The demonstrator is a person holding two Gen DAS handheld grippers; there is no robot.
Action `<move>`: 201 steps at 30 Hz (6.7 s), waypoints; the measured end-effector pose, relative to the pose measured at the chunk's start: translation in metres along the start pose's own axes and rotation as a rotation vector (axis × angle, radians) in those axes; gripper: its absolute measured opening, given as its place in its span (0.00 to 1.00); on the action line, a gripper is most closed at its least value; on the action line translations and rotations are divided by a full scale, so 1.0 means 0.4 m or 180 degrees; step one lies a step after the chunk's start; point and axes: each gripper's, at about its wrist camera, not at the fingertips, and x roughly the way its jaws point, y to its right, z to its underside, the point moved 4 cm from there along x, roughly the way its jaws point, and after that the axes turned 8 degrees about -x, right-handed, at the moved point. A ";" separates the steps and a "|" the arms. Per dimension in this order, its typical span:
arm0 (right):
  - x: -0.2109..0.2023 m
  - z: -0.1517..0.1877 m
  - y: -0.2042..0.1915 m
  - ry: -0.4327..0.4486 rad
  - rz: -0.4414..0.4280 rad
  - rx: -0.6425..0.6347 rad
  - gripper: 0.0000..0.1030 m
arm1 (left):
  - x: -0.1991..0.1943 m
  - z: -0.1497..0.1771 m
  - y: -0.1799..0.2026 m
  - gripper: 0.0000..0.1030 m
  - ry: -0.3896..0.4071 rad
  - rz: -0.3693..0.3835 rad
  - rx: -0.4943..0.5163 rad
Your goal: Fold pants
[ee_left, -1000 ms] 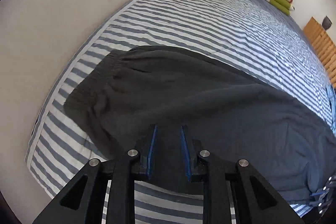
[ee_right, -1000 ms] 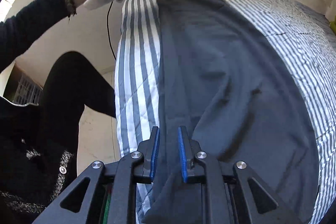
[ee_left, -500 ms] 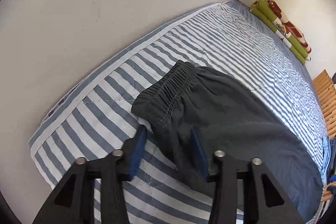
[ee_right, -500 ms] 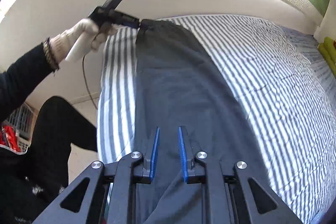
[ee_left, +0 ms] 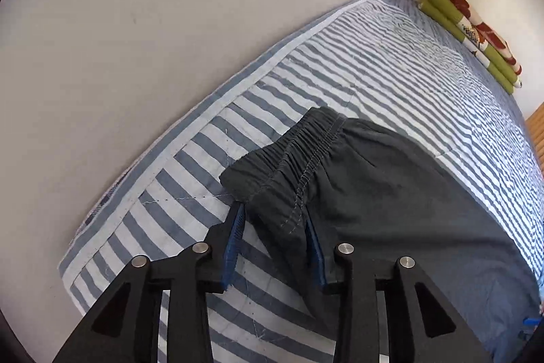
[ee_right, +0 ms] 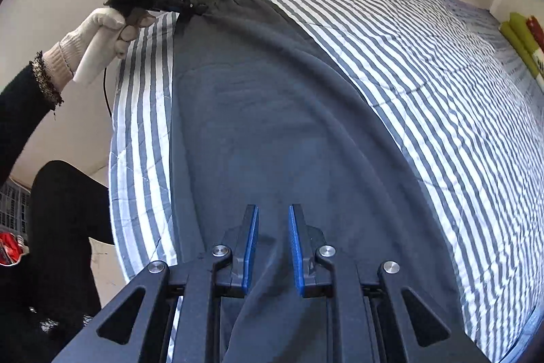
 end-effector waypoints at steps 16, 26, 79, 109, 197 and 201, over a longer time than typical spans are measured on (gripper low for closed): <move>-0.121 0.344 -0.240 -0.0101 -0.0261 -0.0165 0.26 | -0.214 0.418 0.491 0.59 -0.0725 0.1392 0.1196; -0.100 0.415 -0.112 -0.0336 0.0107 0.0172 0.26 | -0.174 0.635 0.636 0.58 -0.1248 0.1398 0.1749; -0.370 0.914 0.278 -0.0014 0.1307 0.2242 0.31 | -0.226 0.483 0.855 0.71 -0.0803 0.1244 0.2444; -0.387 1.158 0.249 0.0095 0.0750 0.2994 0.38 | -0.383 1.077 1.032 0.66 -0.1968 0.1952 0.3928; 0.090 -0.016 0.272 0.0186 0.0105 0.0094 0.24 | 0.052 -0.139 0.385 0.09 -0.0089 0.0013 0.1442; 0.054 0.036 0.294 0.0153 0.0241 0.0142 0.24 | -0.078 -0.191 0.284 0.33 0.0138 0.0149 0.0950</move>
